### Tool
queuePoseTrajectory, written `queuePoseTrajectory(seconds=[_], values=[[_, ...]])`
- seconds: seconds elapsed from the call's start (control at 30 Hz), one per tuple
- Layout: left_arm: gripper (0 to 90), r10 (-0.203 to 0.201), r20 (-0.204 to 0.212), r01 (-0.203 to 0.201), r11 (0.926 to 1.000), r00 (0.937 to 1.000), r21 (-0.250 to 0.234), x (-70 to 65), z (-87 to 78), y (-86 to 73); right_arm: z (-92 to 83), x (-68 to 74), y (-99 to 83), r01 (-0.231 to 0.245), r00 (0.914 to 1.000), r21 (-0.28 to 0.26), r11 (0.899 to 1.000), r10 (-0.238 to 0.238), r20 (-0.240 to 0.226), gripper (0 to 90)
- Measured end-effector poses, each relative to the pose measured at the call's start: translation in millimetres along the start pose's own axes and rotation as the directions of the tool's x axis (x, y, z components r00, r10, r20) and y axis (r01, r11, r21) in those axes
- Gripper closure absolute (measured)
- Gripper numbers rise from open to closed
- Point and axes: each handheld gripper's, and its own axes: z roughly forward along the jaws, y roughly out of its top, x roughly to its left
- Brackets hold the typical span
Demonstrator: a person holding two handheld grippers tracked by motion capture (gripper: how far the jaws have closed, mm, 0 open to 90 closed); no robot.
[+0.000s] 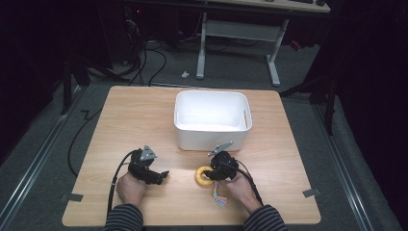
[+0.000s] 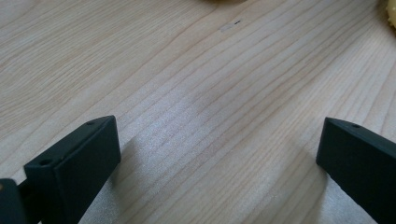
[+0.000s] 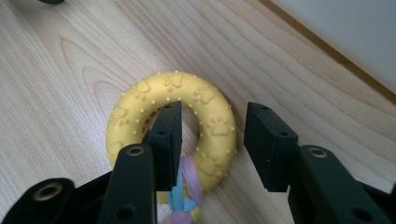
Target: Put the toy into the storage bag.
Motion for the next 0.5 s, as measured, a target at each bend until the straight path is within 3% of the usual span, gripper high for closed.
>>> queuePoseTrajectory(seconds=[0.5], values=[[0.1, 0.000, 0.001, 0.000, 1.0000, 1.0000, 0.001, -0.7, -0.3, -0.2, 3.3, 3.0, 2.7, 0.030, 0.9994, 0.039, 0.999, -0.031, 0.016, 65.0]])
